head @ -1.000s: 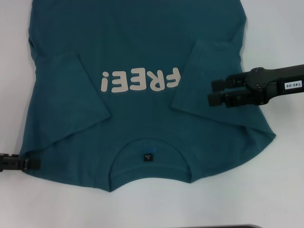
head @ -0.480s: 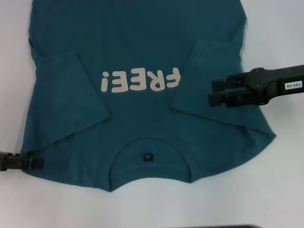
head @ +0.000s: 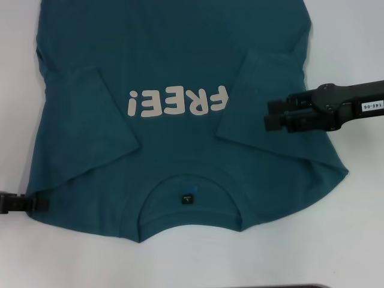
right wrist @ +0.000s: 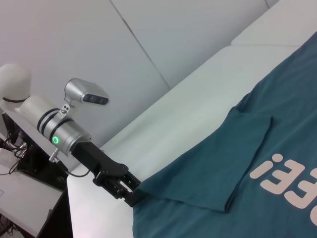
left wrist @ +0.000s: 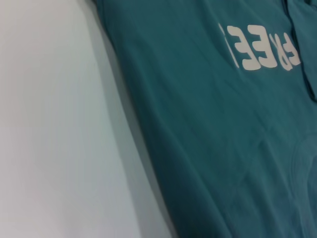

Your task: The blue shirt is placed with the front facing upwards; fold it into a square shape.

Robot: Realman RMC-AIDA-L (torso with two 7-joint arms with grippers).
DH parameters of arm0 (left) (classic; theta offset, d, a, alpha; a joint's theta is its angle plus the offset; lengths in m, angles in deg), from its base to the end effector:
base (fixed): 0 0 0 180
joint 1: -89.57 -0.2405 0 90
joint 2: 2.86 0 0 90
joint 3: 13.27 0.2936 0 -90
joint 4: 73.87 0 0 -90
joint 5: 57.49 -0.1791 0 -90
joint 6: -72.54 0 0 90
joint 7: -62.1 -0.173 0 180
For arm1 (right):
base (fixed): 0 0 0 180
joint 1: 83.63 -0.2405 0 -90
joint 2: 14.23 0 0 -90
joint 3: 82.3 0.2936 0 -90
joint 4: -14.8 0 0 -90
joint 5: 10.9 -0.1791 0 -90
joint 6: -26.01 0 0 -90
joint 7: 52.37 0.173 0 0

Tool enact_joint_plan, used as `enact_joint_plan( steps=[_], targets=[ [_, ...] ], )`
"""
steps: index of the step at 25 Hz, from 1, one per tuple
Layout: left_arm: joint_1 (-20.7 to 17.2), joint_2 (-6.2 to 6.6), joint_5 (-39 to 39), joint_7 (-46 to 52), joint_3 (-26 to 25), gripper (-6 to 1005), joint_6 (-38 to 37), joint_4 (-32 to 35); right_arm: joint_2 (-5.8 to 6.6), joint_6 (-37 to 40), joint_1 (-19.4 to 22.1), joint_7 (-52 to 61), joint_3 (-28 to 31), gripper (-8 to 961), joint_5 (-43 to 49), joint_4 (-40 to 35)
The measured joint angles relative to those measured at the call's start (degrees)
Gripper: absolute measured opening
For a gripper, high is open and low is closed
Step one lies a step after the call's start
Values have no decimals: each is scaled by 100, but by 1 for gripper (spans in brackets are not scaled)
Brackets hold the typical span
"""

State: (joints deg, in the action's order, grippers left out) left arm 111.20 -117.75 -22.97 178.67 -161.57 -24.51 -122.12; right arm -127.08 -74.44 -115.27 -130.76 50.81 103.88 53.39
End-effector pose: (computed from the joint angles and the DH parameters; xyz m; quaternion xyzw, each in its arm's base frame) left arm -0.3780 0.2523 0.0001 -0.8166 -0.5691 -0.0252 0.0932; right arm 0.2575 0.3138 -0.0166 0.9217 -0.3322 -0.2001 0.0118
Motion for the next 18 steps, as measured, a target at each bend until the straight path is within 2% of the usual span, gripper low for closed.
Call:
enact_joint_plan(
  steps=[3,5,8,15,18],
  targets=[
    [7,-11,-39,4,-8,657,15,7,0,-5,0,0,16,691,0,2],
    [7,-15,-61,5,-3,619,16,9,0,-7,2,0,18,641,0,3],
    [6,-16,-67,6,-3,477,0,0,0,-10,9,0,18,566,0,1],
    [92,-15,102,17,-38,181,-193,-92,0,-63,21,0,45,577,1,4],
    [107,-15,86,21,-19,105,-193,-92,0,-70,40,0,80,576,1,4]
  ],
)
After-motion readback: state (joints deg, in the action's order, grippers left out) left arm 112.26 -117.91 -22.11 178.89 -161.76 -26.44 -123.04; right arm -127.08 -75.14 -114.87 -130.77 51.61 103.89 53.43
